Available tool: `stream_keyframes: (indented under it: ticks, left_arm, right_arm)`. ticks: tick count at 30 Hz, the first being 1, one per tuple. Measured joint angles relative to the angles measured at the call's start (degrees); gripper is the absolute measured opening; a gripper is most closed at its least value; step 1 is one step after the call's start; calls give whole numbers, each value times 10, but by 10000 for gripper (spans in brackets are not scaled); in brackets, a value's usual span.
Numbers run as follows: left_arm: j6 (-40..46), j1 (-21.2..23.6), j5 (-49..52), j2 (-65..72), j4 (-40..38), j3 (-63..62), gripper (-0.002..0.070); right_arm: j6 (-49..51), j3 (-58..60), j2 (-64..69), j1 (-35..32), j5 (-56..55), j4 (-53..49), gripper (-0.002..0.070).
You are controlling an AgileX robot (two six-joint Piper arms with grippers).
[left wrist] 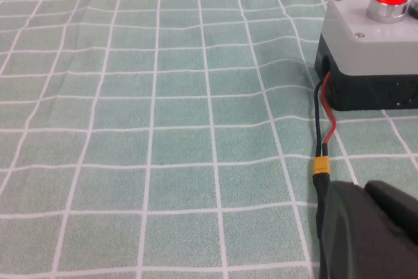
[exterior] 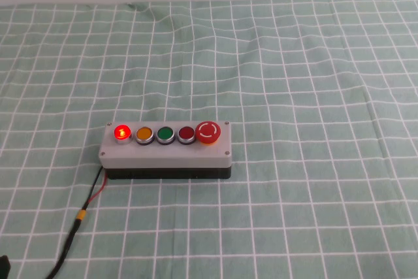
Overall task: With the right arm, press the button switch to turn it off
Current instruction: 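Press the lit red button on the button box to turn it off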
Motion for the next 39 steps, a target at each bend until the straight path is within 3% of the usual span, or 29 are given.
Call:
stream_keyframes:
  ticks: [39]
  left_arm:
    - [0,0,0,0,0,0,-4]
  right_arm:
    - [0,0,0,0,-22,0,-16]
